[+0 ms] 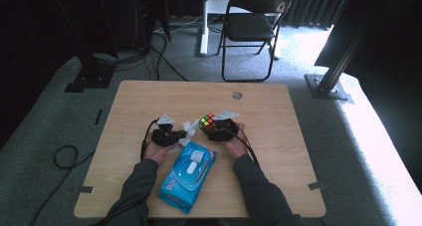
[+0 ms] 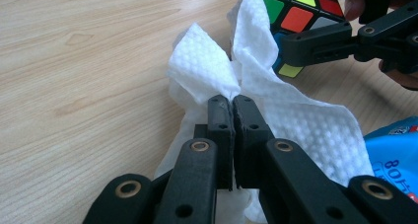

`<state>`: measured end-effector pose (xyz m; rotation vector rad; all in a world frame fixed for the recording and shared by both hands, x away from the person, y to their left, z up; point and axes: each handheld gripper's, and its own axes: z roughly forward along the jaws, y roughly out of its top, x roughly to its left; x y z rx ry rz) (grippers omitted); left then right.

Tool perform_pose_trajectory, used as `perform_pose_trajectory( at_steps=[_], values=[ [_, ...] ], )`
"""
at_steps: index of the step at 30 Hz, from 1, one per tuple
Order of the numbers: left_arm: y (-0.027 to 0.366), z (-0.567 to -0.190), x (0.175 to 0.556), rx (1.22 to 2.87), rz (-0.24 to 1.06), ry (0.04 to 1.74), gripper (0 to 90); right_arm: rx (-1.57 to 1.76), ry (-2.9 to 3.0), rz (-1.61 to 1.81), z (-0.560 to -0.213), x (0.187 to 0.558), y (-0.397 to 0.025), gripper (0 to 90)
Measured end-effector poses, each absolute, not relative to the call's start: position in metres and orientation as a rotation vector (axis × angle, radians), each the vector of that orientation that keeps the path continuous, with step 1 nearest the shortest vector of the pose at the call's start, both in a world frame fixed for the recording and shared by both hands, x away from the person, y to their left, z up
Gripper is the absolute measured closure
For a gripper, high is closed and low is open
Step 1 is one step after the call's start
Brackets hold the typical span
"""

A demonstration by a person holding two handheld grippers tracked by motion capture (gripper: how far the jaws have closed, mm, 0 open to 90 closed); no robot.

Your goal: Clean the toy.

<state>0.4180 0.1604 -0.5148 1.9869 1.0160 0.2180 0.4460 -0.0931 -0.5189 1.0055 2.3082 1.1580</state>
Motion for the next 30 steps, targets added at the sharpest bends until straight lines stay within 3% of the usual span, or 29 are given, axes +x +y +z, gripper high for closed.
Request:
perform_pose_trajectory(
  at_steps=[30],
  values=[
    [0.1588,-0.517,0.4179,1.991,0.209,1.014,87.4,1.133,2.25,1.096,-0.5262,0.4491,-0.0926,33.9]
  ],
)
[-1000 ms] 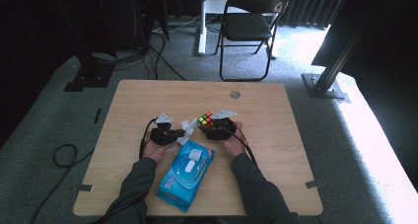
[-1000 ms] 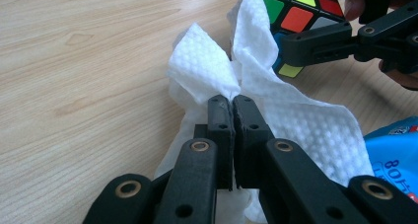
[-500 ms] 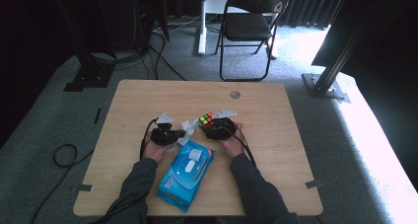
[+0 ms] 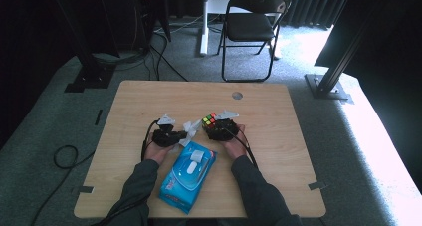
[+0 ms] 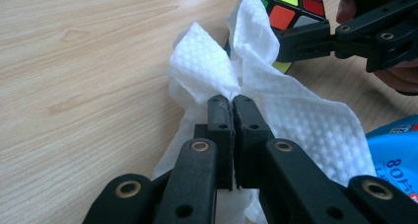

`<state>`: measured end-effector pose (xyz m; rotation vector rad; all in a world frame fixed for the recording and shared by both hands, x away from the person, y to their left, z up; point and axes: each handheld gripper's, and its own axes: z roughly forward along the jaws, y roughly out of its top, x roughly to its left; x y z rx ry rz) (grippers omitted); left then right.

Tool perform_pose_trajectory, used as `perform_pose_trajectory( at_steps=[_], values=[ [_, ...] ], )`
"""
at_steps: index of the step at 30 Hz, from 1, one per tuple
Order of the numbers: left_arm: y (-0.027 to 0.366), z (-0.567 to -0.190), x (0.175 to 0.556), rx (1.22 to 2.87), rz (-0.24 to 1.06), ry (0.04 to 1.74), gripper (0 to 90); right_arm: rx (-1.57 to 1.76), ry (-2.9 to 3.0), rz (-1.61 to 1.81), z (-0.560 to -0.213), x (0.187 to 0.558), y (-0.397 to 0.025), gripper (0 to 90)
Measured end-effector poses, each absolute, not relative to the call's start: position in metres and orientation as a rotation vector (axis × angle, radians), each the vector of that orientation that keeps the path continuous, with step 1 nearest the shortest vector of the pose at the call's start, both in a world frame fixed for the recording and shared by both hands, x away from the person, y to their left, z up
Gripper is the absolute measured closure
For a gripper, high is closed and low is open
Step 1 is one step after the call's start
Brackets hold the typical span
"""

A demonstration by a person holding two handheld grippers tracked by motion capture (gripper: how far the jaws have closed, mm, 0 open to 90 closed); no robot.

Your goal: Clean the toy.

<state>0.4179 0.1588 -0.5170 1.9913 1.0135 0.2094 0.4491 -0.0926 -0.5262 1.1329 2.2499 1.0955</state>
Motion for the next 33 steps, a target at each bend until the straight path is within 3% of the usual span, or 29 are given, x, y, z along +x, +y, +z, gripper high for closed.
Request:
perform_pose_trajectory(
  at_steps=[33],
  values=[
    [0.1584,-0.5169,0.418,1.988,0.205,1.015,87.5,1.381,2.06,0.992,-0.5285,0.4587,-0.1025,33.9]
  ],
)
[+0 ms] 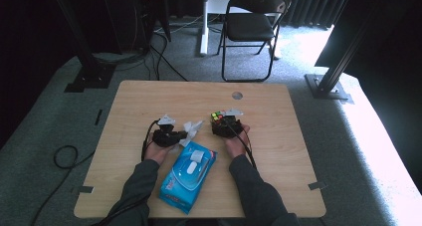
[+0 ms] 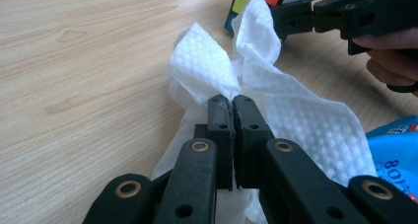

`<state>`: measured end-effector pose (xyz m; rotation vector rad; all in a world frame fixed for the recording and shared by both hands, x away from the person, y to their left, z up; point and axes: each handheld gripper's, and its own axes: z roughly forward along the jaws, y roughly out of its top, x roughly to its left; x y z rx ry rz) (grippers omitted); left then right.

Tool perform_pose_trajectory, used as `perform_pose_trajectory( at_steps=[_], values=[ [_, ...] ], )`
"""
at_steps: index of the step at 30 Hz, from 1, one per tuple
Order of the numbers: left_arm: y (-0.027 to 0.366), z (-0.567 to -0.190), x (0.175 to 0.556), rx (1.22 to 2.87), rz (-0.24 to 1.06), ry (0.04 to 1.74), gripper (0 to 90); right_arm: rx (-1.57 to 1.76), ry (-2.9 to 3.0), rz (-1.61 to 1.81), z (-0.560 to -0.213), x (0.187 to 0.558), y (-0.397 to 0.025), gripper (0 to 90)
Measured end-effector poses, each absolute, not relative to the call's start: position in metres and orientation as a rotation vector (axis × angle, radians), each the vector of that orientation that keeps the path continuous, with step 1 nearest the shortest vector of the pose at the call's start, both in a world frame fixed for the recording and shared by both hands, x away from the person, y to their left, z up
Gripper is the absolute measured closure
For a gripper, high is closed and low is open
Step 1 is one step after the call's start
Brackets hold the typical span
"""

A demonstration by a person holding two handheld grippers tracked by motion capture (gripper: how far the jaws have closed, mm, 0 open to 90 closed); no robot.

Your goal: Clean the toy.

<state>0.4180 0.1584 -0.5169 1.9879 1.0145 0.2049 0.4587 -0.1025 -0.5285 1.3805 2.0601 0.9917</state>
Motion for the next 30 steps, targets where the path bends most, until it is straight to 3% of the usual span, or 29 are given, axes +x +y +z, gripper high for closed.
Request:
perform_pose_trajectory(
  at_steps=[30],
  values=[
    [0.158,-0.5174,0.4181,1.982,0.199,1.017,87.4,1.494,1.983,0.945,-0.5315,0.4635,-0.1104,33.6]
  ],
)
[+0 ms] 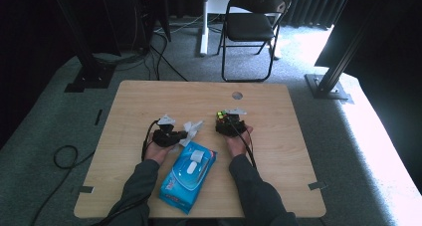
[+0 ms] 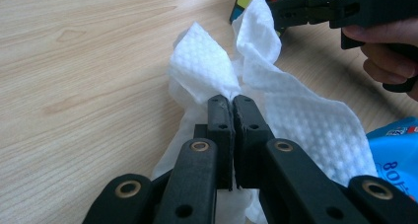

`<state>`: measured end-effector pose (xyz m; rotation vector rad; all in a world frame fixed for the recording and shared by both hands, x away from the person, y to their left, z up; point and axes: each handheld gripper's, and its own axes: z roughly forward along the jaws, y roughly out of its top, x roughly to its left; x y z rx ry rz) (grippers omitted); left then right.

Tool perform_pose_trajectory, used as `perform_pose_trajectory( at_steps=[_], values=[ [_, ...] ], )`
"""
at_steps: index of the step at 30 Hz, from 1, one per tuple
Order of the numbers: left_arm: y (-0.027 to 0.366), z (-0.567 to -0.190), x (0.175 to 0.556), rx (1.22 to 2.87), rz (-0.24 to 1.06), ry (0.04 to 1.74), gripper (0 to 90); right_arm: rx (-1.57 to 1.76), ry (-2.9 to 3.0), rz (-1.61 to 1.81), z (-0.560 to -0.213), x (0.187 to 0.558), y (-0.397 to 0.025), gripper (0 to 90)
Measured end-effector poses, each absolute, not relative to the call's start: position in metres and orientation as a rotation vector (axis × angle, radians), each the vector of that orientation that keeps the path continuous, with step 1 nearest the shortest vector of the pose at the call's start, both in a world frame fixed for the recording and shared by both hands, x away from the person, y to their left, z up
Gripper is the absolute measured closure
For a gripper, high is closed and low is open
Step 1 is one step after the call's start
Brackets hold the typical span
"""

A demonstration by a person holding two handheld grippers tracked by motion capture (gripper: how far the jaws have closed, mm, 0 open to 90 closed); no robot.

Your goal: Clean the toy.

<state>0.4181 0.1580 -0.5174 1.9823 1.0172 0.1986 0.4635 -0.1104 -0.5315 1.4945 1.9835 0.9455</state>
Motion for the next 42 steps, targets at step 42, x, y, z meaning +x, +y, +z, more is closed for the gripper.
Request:
perform_pose_trajectory(
  at_steps=[42],
  values=[
    [0.157,-0.518,0.418,1.982,0.196,1.022,86.9,1.041,2.2,1.039,-0.498,0.452,-0.141,30.6]
  ],
)
